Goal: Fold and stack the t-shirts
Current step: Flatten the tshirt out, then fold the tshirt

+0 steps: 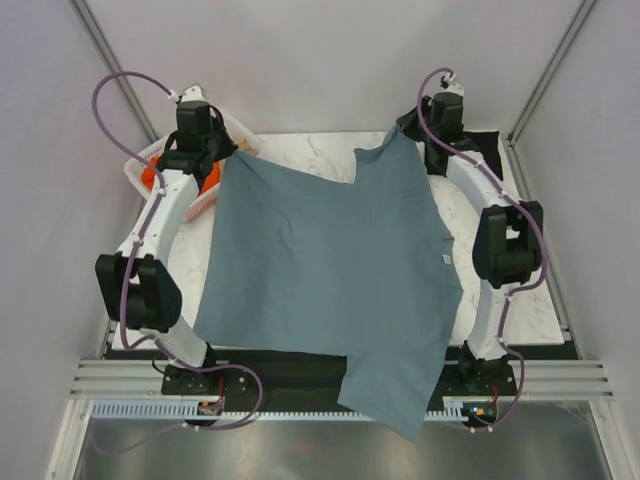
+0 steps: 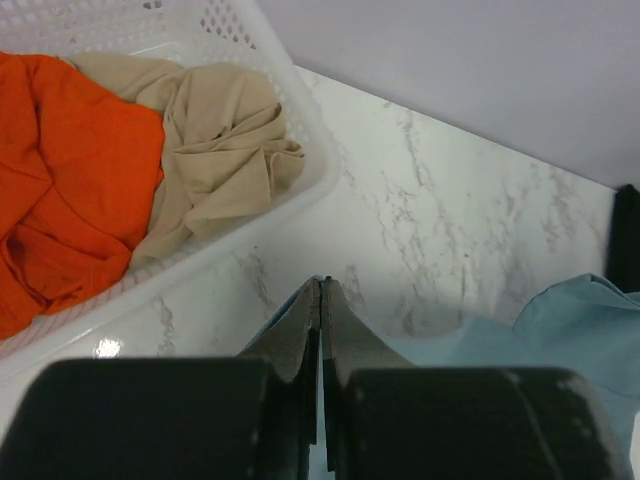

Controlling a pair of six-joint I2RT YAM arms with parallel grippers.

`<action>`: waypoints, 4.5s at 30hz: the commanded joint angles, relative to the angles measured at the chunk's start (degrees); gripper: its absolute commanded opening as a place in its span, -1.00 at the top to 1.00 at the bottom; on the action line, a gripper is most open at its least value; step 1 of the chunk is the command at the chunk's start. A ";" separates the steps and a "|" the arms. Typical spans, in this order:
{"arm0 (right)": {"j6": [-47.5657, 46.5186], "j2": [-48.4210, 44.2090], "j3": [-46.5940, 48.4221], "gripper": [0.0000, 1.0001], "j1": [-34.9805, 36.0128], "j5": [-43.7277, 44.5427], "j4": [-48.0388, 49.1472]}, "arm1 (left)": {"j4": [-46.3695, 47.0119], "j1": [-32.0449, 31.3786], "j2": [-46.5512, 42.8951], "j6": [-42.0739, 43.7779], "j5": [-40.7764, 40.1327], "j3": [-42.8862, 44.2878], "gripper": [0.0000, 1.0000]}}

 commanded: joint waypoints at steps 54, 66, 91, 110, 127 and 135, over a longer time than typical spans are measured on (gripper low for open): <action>6.74 -23.41 -47.76 1.00 -10.49 -4.22 3.81 | 16.41 9.05 14.73 20.53 -14.36 -10.08 0.95; 13.86 -24.19 -47.76 0.10 -7.07 -1.92 -17.89 | 14.14 7.21 4.03 16.49 -8.48 -15.00 -0.47; 25.90 -33.00 -56.04 0.08 0.06 21.80 -37.04 | 8.68 4.31 -13.58 -2.59 34.84 -26.35 -0.55; 15.10 -36.62 -48.05 1.00 3.12 3.62 -26.87 | 5.43 1.05 -14.63 -5.05 39.60 -30.03 -0.48; 21.25 -21.75 -51.19 1.00 7.61 13.19 -28.53 | 3.49 1.40 -18.05 -6.01 20.18 -28.98 -0.54; 21.61 -20.58 -57.78 1.00 -2.64 17.85 -37.50 | 2.35 1.40 -20.51 -6.63 19.82 -28.19 -0.54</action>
